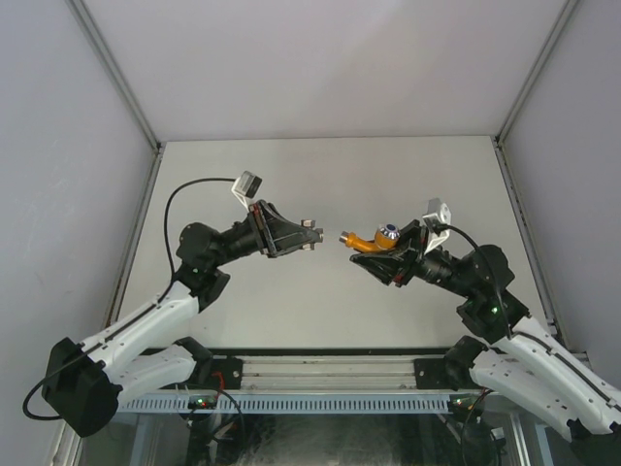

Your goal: Install the water faucets

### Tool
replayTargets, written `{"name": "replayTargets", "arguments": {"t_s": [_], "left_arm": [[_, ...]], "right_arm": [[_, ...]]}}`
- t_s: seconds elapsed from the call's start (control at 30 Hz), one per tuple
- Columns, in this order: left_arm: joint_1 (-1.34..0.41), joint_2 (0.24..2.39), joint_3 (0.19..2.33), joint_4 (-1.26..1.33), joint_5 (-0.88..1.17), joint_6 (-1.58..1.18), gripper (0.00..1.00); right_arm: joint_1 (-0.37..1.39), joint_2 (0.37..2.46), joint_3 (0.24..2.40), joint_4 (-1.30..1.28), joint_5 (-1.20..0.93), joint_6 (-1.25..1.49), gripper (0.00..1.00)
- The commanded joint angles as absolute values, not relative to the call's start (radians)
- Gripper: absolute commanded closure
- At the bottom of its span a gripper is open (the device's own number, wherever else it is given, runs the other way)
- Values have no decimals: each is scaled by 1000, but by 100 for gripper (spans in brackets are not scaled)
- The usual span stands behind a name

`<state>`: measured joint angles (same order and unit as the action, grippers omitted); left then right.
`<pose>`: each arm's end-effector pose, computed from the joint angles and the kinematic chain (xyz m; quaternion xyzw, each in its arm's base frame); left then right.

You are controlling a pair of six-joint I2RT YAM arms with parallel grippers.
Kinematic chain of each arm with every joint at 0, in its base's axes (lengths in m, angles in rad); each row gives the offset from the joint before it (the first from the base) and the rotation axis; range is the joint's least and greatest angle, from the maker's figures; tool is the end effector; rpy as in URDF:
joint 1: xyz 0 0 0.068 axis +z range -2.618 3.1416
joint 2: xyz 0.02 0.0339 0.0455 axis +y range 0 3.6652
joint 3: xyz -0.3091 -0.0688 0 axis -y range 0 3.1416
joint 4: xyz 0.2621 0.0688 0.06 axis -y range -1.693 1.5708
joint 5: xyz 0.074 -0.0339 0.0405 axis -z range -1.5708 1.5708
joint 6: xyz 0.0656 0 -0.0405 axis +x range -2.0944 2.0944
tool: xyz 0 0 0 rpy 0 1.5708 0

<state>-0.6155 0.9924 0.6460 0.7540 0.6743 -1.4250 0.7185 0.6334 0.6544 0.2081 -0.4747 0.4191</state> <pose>0.1665 -0.1679 0.3894 0.0499 0.5854 -0.7671 0.2577 0.1011 0.1282 0.3920 -0.2722 0.5700 0.5332 0.5627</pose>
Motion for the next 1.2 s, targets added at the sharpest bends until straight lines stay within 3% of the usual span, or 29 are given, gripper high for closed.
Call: {"name": "replayTargets", "arguments": {"t_s": [0.0,0.27,0.57,0.87,1.17], "left_arm": [[-609,972,747,738,717,-1418,100],[-611,988,789,673,862,-1431,100],[-611,975,863,340,863,-1264,100],[-630,990,884,337,861,-1273,100],[-645,992,883,338,853,-1282,100]], "right_arm": [[698,613,678,190,-531,323,100],[706,574,733,87,-593,65,100],[774,530,745,49,-560,-169,100],[891,564,725,70,-435,-433,100],[931,599,710,94,-391,-514,100]]}}
